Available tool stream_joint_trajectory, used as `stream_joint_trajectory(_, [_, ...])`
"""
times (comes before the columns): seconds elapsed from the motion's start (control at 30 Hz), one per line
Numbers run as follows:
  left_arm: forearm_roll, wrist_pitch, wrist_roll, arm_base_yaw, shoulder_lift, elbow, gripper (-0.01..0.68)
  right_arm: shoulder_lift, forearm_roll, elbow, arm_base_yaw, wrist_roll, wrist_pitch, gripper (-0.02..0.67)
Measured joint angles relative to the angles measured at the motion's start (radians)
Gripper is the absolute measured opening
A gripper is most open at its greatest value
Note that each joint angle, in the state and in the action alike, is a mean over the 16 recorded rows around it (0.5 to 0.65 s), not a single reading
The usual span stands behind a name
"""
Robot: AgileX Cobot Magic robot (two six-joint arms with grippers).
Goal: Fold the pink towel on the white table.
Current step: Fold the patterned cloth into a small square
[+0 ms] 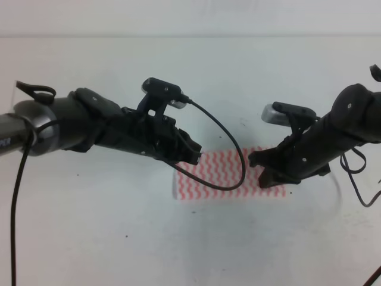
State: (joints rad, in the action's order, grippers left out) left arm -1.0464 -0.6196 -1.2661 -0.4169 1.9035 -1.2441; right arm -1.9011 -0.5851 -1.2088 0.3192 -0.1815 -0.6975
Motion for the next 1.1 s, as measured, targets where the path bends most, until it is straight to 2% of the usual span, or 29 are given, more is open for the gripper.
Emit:
stream_joint_trajectory(0.63, [0.005, 0.023, -0.004, 0.000, 0.011, 0.017, -0.006, 0.007, 0.004, -0.002, -0.001, 0.002, 0.006, -0.018])
stream_joint_trajectory(1.1, [0.000, -0.021, -0.004, 0.009, 0.099, 0.016, -0.006, 0.033, 0.005, -0.001, -0.009, 0.022, 0.003, -0.018])
